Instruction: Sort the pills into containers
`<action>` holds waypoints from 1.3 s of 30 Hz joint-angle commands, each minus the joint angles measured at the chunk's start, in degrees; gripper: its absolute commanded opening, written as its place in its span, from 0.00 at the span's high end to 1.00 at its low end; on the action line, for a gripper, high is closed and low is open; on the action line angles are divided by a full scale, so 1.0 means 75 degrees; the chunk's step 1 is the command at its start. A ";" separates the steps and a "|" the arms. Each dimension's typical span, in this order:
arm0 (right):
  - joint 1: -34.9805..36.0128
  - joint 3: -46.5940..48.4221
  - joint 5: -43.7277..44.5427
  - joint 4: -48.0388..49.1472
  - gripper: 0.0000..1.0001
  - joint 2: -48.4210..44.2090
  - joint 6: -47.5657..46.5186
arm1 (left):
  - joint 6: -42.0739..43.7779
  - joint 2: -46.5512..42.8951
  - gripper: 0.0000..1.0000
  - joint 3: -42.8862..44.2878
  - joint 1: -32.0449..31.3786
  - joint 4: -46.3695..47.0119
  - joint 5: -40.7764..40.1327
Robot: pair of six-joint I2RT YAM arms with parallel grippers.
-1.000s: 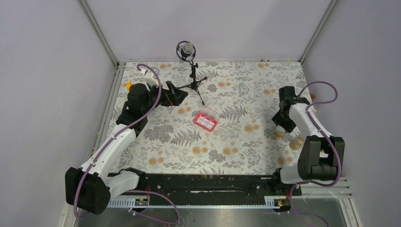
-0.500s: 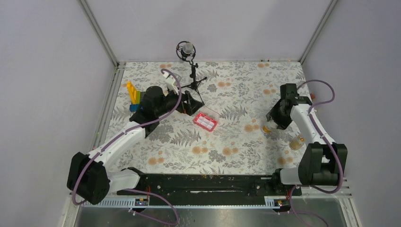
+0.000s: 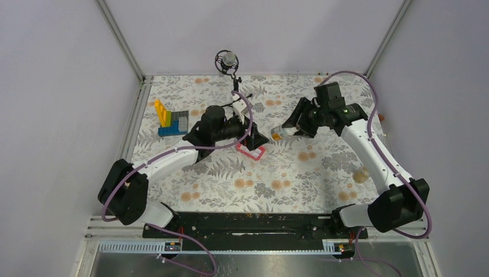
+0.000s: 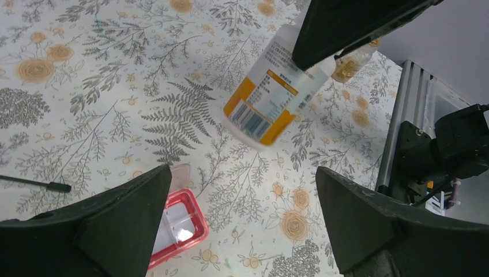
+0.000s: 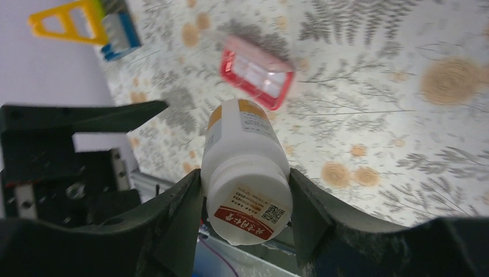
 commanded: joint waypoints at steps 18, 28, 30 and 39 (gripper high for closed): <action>0.0322 0.0914 -0.2932 0.0212 0.54 0.0419 -0.1151 | 0.0602 0.0974 0.18 0.1011 -0.0089 0.0491 0.2521; 0.0449 0.1030 -0.3048 -0.0023 0.52 0.0533 -0.1533 | 0.0526 0.1122 0.61 0.1186 -0.0078 0.0401 0.2793; 0.0450 0.1024 -0.2996 -0.0038 0.45 0.0520 -0.1571 | 0.0460 0.1139 0.73 0.1246 -0.0080 0.0419 0.2807; 0.0450 0.0469 -0.2852 0.1609 0.06 -0.0457 -0.1814 | -0.1021 0.0976 1.00 0.0771 0.0130 0.2115 0.3285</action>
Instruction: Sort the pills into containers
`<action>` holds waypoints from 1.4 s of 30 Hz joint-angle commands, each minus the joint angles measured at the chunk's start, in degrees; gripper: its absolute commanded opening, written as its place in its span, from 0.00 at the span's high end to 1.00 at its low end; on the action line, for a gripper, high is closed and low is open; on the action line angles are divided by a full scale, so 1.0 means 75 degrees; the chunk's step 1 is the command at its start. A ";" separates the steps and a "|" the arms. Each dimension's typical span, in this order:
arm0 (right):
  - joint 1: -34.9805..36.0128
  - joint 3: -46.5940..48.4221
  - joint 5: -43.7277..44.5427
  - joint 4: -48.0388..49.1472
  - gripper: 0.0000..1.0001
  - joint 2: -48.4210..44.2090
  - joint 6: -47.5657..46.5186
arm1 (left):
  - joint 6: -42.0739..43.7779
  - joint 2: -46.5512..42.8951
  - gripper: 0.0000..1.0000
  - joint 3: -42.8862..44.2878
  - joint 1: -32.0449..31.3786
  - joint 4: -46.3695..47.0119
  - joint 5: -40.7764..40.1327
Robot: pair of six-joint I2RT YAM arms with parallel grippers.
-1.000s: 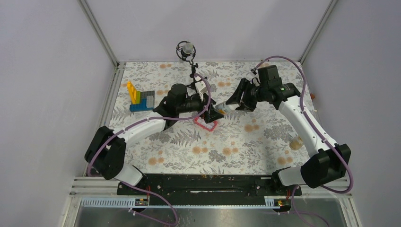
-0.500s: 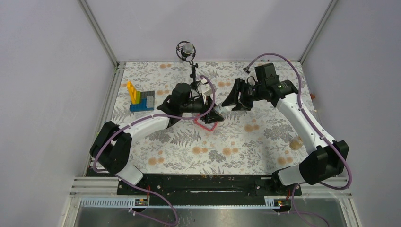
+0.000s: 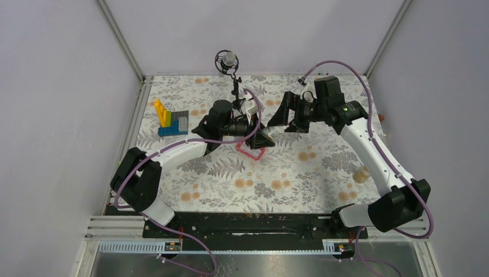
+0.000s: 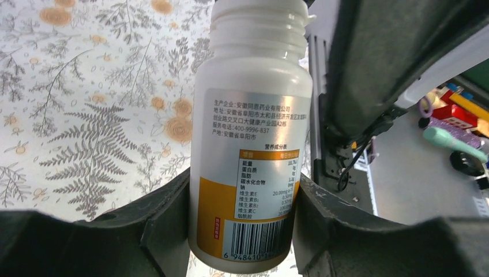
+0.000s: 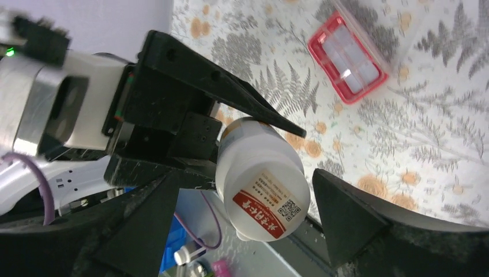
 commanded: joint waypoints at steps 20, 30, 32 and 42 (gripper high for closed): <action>0.0072 -0.0637 -0.0601 0.6055 0.14 -0.1569 -0.0088 | -0.6869 -0.0142 1.00 0.0229 0.0675 0.8157 0.1948; 0.0071 -0.0119 -0.1226 0.5482 0.55 -0.1341 0.0104 | -0.6895 -0.0186 1.00 0.0333 0.0670 0.8203 0.1868; 0.0069 -0.0062 -0.1337 0.5524 0.59 -0.1298 0.0322 | -0.6852 -0.0219 1.00 0.0325 0.0673 0.8186 0.1848; 0.0039 0.0150 -0.1099 0.5521 0.55 -0.1087 0.1973 | -0.5839 -0.0666 1.00 0.0020 0.0702 0.7470 0.1667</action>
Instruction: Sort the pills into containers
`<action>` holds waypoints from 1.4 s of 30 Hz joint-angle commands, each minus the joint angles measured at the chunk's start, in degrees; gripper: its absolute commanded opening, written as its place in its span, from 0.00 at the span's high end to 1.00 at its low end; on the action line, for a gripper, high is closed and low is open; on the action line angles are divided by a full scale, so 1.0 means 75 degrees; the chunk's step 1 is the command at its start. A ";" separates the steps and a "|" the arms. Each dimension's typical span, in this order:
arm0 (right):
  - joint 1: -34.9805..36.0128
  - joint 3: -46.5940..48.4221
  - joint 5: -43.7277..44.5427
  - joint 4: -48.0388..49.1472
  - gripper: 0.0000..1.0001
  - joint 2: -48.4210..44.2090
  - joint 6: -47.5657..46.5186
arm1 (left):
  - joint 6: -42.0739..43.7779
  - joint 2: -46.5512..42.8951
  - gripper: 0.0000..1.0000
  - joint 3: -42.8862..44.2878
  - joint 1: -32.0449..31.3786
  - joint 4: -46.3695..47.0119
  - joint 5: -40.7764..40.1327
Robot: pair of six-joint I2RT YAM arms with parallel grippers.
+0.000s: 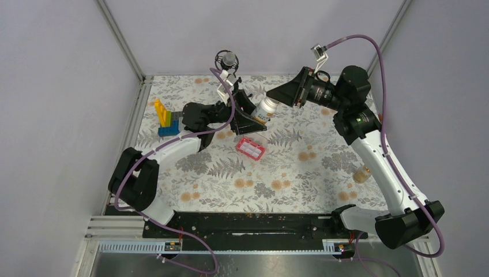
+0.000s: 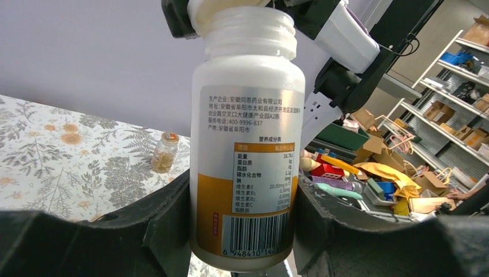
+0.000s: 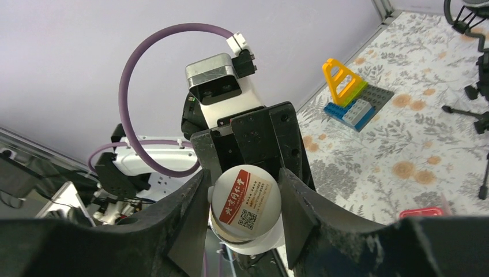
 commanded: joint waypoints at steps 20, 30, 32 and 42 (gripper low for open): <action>-0.0186 0.0005 0.0901 -0.0569 0.36 0.0499 0.0587 | 0.2607 -0.1618 1.00 -0.0148 0.0035 -0.1731 -0.0392; -0.0283 0.0787 0.3303 -0.2527 0.18 0.0046 0.0542 | 0.6466 -0.2588 1.00 -0.0258 0.0038 -0.6346 -0.2933; -0.0199 0.0819 0.3488 -0.2572 0.14 -0.0119 0.0468 | 0.6784 -0.2685 1.00 -0.0206 0.0033 -0.6868 -0.3525; 0.1682 0.1427 0.4778 -0.2849 0.10 0.0433 -0.0236 | 0.6784 -0.2435 1.00 0.0278 -0.0088 -0.7347 -0.5025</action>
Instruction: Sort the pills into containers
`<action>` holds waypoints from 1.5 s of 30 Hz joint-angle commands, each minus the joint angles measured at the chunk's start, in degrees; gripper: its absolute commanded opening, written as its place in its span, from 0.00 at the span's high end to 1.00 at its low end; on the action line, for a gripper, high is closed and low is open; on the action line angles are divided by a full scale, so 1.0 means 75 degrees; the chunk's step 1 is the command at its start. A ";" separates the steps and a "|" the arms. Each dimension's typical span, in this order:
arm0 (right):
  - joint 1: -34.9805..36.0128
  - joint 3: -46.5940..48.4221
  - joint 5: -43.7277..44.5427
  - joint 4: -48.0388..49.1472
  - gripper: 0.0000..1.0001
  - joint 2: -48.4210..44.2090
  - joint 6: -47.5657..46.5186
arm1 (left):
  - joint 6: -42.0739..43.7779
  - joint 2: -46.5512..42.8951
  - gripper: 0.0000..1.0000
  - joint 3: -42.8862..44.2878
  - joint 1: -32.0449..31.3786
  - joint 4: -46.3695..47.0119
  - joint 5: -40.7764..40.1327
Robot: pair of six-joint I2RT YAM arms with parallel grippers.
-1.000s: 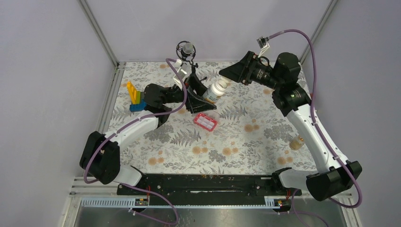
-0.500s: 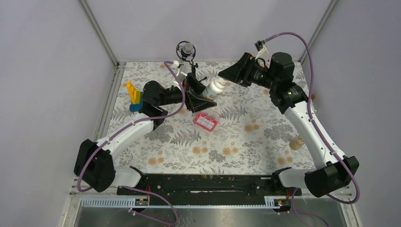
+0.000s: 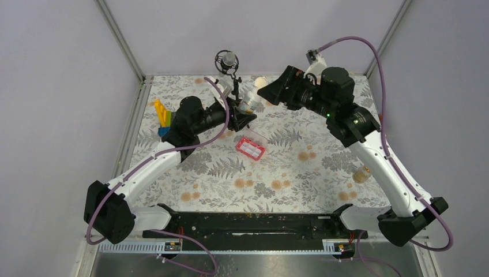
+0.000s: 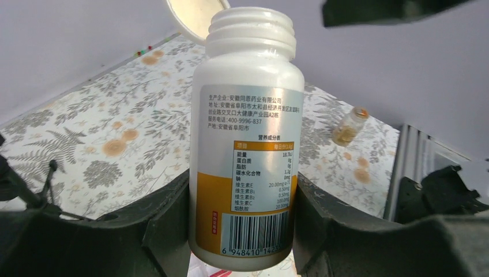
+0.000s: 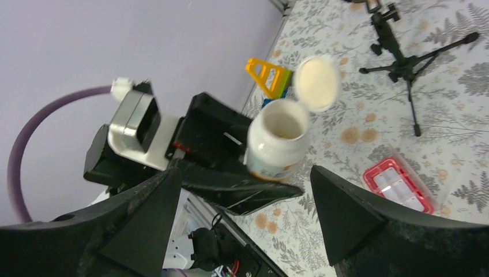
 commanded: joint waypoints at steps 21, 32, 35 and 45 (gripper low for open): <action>0.1225 0.1287 0.1133 0.0136 0.33 0.1928 0.0475 | 0.0028 -0.0155 0.99 0.0403 -0.0154 0.0485 -0.0969; 0.1161 0.0403 -0.0467 0.1447 0.72 0.1119 -0.1652 | -0.0429 -0.0782 0.01 0.0308 0.0353 0.0187 -0.0159; 0.0992 0.0403 -0.1400 0.1493 0.73 0.1008 -0.1923 | -0.0869 -0.0884 0.01 0.0206 0.0741 0.0402 0.0770; 0.0895 0.0589 -0.3100 0.1390 0.70 0.1002 -0.2581 | -0.2337 -0.0466 0.16 0.0414 0.1095 0.1028 0.3637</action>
